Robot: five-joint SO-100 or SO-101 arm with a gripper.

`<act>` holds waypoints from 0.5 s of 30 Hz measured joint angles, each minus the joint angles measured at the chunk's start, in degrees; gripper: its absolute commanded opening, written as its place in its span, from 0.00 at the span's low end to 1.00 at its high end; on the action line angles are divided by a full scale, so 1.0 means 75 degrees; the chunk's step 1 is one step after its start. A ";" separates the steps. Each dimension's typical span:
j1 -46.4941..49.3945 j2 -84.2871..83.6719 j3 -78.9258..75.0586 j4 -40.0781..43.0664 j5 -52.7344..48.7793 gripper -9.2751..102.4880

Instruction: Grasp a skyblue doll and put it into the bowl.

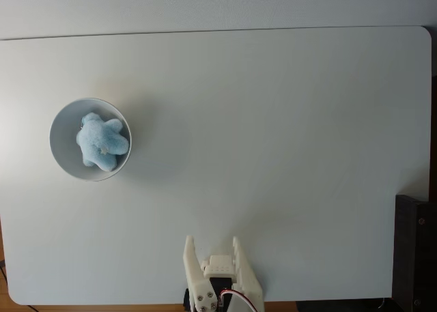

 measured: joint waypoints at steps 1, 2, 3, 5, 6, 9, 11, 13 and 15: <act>0.0000 0.0445 0.0551 -0.0059 0.0000 0.36; 0.0012 0.0809 0.1078 -0.0176 0.0000 0.36; 0.0023 0.1195 0.1652 -0.0398 0.0000 0.36; 0.0023 0.1957 0.2895 -0.0867 0.0000 0.36; 0.0012 0.2414 0.3492 -0.1102 0.0000 0.36; 0.0023 0.3902 0.5168 -0.1676 0.0000 0.36; -0.0094 0.4535 0.6141 -0.1922 0.0000 0.36; -0.0352 0.4699 0.6961 -0.2039 0.0000 0.36; -0.0598 0.4828 0.7652 -0.2086 0.0000 0.36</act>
